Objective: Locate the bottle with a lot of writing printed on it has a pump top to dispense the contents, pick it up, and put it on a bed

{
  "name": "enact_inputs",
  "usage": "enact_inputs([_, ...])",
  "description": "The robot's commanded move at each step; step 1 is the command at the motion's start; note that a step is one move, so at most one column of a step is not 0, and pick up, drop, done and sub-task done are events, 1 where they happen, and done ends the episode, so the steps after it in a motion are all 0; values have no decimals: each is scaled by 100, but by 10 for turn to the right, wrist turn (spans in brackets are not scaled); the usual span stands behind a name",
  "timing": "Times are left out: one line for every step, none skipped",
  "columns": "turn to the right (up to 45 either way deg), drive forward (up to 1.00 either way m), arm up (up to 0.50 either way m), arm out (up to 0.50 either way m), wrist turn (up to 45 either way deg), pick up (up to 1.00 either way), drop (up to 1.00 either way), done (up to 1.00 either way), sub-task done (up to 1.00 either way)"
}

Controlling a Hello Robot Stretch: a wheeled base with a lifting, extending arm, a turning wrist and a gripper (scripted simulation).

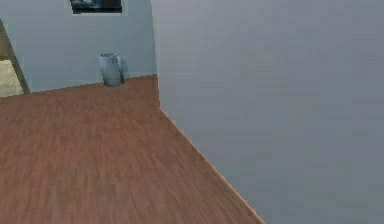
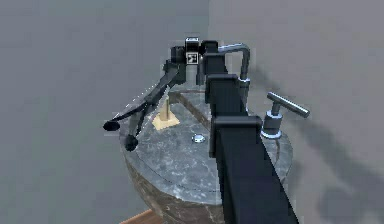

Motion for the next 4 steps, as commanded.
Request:
enact_inputs([0, 0, 0, 0, 450, 0, 0, 0, 0])
enact_inputs([0, 0, 0, 0, 450, 0, 0, 0, 0])
enact_inputs([0, 0, 0, 0, 90, 0, 0, 0, 0])
enact_inputs([0, 0, -18, 0, 0, 0, 0, 0, 0])
